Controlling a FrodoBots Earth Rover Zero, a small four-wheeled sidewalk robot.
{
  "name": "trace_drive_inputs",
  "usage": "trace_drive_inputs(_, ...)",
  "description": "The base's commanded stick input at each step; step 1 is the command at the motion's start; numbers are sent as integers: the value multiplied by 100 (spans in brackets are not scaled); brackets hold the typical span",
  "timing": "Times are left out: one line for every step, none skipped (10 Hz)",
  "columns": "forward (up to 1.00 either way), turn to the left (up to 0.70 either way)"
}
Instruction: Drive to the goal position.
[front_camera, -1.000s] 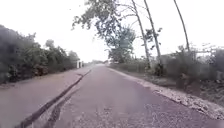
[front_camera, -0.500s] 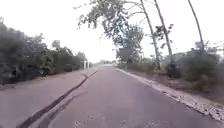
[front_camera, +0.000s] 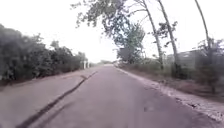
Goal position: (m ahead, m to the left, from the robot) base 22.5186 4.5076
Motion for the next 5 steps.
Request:
trace_drive_inputs(100,0)
trace_drive_inputs(100,0)
trace_drive_inputs(100,0)
trace_drive_inputs(100,0)
trace_drive_inputs(100,0)
